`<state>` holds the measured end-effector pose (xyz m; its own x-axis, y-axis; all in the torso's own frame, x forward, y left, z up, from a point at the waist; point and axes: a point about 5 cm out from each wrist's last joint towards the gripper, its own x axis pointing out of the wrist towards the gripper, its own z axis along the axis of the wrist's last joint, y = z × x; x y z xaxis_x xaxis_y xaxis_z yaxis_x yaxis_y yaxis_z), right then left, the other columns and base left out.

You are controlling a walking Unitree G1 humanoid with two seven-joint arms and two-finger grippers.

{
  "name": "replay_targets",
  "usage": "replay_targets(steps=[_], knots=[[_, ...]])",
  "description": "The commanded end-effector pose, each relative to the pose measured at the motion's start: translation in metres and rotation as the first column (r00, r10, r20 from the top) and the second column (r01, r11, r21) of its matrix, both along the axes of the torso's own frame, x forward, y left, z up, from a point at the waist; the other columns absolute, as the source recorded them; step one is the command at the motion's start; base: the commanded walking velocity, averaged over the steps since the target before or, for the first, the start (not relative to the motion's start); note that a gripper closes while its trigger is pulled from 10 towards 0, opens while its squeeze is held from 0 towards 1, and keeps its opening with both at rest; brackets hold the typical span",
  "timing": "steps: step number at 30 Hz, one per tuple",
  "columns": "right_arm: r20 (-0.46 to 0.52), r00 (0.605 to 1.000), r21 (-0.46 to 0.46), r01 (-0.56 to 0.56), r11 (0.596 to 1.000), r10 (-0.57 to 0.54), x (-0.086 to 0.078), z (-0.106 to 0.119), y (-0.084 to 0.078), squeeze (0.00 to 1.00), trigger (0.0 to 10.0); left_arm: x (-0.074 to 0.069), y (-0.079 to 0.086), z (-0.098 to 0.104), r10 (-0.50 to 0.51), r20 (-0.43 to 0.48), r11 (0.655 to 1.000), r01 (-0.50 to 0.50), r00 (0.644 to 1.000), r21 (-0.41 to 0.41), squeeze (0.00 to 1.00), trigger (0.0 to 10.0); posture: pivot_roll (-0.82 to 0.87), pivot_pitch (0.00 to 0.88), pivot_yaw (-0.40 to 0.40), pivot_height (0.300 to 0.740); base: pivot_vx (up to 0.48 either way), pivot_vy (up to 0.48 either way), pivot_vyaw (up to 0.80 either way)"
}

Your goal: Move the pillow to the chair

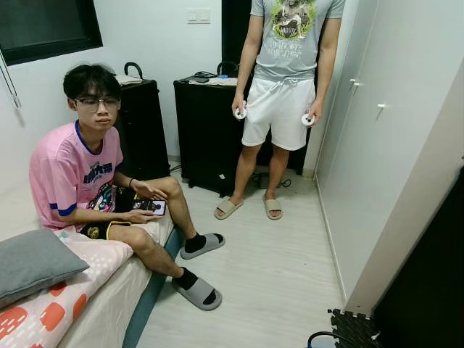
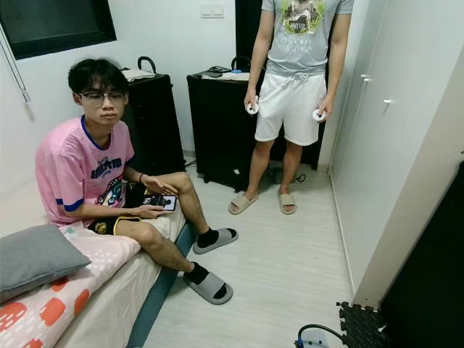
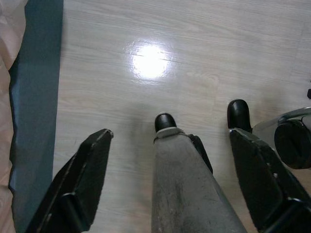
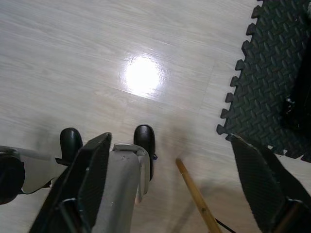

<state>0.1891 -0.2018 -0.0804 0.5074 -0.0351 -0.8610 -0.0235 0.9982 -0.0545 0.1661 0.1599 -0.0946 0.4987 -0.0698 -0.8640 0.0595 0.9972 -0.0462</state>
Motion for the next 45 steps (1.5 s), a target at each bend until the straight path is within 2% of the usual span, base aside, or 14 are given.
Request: replay_targets(steps=[1, 12, 13, 16, 17, 25, 28, 38, 45], knots=[[-0.006, 1.000, 0.012, 0.017, 1.000, -0.016, -0.0039, -0.0018, -0.0008, 1.00, 10.0, 0.0007, -0.0022, 0.0001, 0.005, -0.003, 1.000, -0.005, 1.000, -0.008, 1.00, 10.0, -0.07, 0.000, -0.005, 0.740, 0.000, 0.000, 0.00], [-0.006, 1.000, 0.014, 0.005, 1.000, -0.005, -0.0040, -0.0018, -0.0005, 1.00, 10.0, 0.0037, -0.0022, 0.0014, 0.008, 0.007, 1.000, -0.008, 1.000, -0.019, 1.00, 10.0, -0.06, 0.000, -0.011, 0.740, 0.000, 0.000, 0.00], [-0.003, 1.000, 0.044, 0.016, 0.999, -0.016, -0.0041, -0.0018, 0.0003, 0.93, 10.0, 0.0032, -0.0029, 0.0012, 0.013, 0.001, 0.999, -0.013, 1.000, -0.033, 1.00, 10.0, -0.06, 0.000, -0.013, 0.740, 0.000, 0.000, 0.00], [-0.003, 1.000, 0.044, 0.016, 0.999, -0.016, -0.0041, -0.0018, 0.0003, 0.93, 10.0, 0.0032, -0.0029, 0.0012, 0.013, 0.001, 0.999, -0.013, 1.000, -0.033, 1.00, 10.0, -0.06, 0.000, -0.013, 0.740, 0.000, 0.000, 0.00], [0.004, 1.000, 0.051, -0.001, 0.999, 0.001, -0.0036, -0.0013, 0.0002, 0.00, 10.0, 0.0033, -0.0037, 0.0014, 0.003, 0.005, 0.999, -0.002, 1.000, -0.041, 0.00, 10.0, -0.06, 0.000, -0.014, 0.740, 0.000, 0.000, 0.79], [0.007, 1.000, 0.055, -0.025, 0.998, 0.025, -0.0045, -0.0015, 0.0000, 0.00, 10.0, 0.0050, -0.0047, 0.0023, 0.010, 0.018, 0.998, -0.009, 1.000, -0.067, 0.00, 10.0, -0.05, 0.000, -0.012, 0.740, 0.000, 0.000, 0.79], [0.001, 1.000, 0.056, -0.023, 0.998, 0.023, -0.0070, -0.0027, 0.0002, 0.00, 10.0, 0.0077, -0.0045, 0.0039, 0.011, 0.049, 0.999, -0.009, 0.999, -0.049, 0.00, 10.0, -0.06, 0.000, -0.002, 0.740, 0.000, 0.000, 0.79], [-0.001, 1.000, 0.063, -0.012, 0.998, 0.012, -0.0086, -0.0034, 0.0003, 0.00, 10.0, 0.0090, -0.0047, 0.0049, -0.003, 0.075, 1.000, 0.005, 0.997, -0.025, 0.00, 10.0, -0.07, 0.000, 0.003, 0.740, 0.000, 0.000, 0.79], [-0.003, 1.000, 0.069, -0.005, 0.998, 0.005, -0.0097, -0.0039, 0.0000, 0.00, 10.0, 0.0103, -0.0072, 0.0057, -0.007, 0.082, 0.998, 0.011, 0.997, -0.056, 0.00, 10.0, -0.07, 0.000, 0.004, 0.740, 0.000, 0.000, 0.79]])
